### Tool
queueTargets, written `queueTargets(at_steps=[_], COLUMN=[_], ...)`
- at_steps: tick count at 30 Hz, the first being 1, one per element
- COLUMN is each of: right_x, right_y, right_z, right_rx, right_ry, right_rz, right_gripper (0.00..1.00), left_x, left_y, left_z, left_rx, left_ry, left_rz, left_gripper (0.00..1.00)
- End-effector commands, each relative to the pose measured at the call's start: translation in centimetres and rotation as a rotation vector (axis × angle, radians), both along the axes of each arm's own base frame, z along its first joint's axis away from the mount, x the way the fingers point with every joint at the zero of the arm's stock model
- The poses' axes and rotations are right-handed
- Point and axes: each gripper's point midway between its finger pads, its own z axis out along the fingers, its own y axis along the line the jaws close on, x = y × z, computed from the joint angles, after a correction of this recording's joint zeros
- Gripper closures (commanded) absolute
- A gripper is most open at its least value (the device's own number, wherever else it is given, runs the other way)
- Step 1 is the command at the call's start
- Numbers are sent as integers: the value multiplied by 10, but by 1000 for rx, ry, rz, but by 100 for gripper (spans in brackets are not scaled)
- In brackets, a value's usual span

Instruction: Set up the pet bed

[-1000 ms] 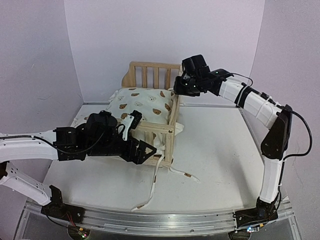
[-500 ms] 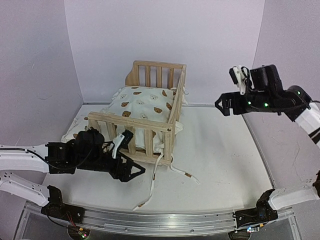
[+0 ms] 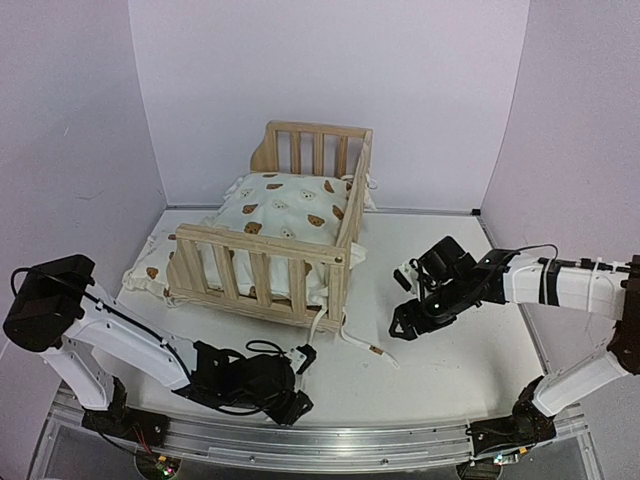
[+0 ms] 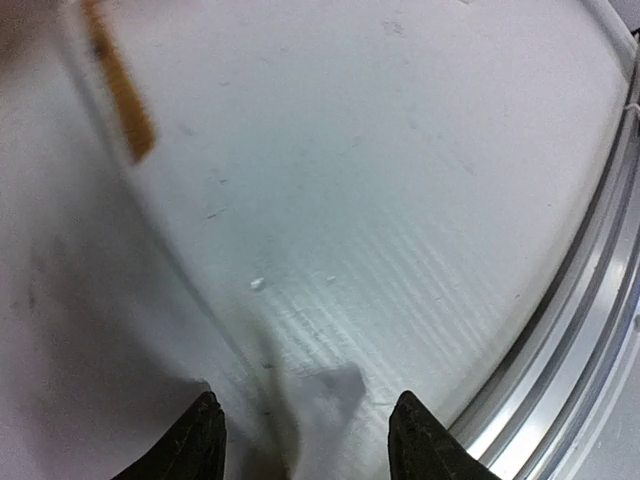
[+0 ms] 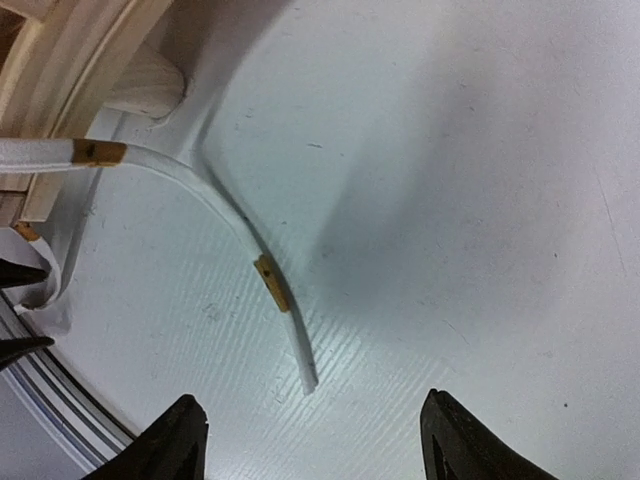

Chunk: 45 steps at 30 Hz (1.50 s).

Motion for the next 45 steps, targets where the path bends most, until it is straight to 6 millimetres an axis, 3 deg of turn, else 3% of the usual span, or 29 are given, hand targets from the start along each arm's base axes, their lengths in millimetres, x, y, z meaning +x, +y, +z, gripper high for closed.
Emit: queueTargets(at_steps=[1, 7, 11, 14, 21, 25, 28, 30, 32, 36, 40, 43, 45], right_x=[19, 13, 1, -6, -7, -11, -17, -22, -27, -53, -70, -78, -83], right_y=[36, 39, 37, 38, 46, 42, 33, 33, 39, 68, 98, 119, 128], right_z=[13, -11, -25, -38, -66, -83, -85, -72, -42, 24, 106, 155, 178], right_rx=[110, 28, -16, -42, -99, -129, -149, -106, 2, 266, 522, 685, 754], right_ry=[-98, -89, -81, -71, -97, -96, -116, -133, -150, -115, -127, -129, -131], right_rz=[36, 54, 61, 75, 61, 6, -34, -47, -51, 71, 178, 238, 258], right_gripper=[30, 48, 46, 40, 41, 55, 73, 87, 100, 100, 100, 100, 100], left_x=[-11, -13, -19, -22, -14, -9, -6, -4, -3, -2, -9, -10, -11], left_y=[-23, -9, -3, -5, -13, -21, -24, -27, -30, -49, -68, -76, -78], left_z=[-3, -17, -18, -17, 9, 23, 33, 42, 55, 83, 102, 118, 125], left_rx=[15, 169, 235, 245, 177, 136, 98, 51, -12, -131, -200, -256, -275], left_ry=[-37, -104, -159, -176, -222, -258, -280, -300, -332, -434, -546, -615, -641], left_rz=[-28, -13, -23, -31, 6, 12, 25, 21, 11, -70, -197, -240, -255], left_gripper=[47, 68, 78, 84, 97, 100, 100, 100, 100, 100, 100, 100, 100])
